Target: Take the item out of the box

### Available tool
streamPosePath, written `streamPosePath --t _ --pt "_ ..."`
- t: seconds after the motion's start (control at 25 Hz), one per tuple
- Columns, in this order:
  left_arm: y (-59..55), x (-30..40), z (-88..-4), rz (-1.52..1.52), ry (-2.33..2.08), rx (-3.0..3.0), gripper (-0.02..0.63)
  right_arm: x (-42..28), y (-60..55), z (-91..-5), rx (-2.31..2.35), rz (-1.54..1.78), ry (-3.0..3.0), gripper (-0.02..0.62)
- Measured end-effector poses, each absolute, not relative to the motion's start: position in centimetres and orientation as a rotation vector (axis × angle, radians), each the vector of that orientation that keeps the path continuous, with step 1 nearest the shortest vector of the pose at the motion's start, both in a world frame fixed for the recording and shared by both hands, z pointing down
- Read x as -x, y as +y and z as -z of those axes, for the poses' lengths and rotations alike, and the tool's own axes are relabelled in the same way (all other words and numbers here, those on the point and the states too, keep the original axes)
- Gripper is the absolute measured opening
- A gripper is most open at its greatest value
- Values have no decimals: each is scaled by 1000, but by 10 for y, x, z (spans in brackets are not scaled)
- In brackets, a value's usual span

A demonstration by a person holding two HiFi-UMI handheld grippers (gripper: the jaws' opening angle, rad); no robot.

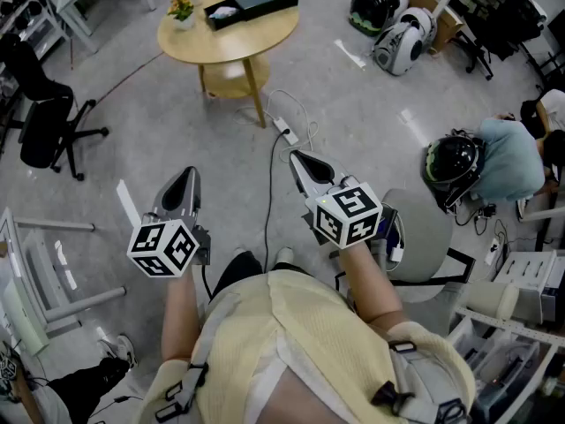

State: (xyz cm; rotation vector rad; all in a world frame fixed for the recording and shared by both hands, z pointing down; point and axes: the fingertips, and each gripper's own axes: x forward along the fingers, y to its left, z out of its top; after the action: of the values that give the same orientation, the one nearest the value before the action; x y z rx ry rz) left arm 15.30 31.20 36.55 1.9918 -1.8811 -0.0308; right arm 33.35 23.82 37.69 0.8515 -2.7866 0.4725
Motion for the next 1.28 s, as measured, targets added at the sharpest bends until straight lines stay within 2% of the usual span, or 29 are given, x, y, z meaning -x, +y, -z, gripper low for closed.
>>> streamPosePath --t 0.24,0.44,0.96,1.08,1.28 --pt "294 -155 -367 -22 -1859 -2067 5 -331 231 -386 -869 -578 -2798 0" --pt "267 -116 -363 64 -1937 -2056 3 -307 213 -388 -863 -523 -2796 1" --pt "166 7 -367 10 -1919 -2115 3 -166 104 -373 -748 -447 -2809 2" --pt "145 35 -365 -9 -1911 -2127 3 -132 77 -373 -722 -432 -2783 72" --pt "123 65 -368 -16 -1865 -2170 3 -95 54 -375 -729 -407 -2754 99"
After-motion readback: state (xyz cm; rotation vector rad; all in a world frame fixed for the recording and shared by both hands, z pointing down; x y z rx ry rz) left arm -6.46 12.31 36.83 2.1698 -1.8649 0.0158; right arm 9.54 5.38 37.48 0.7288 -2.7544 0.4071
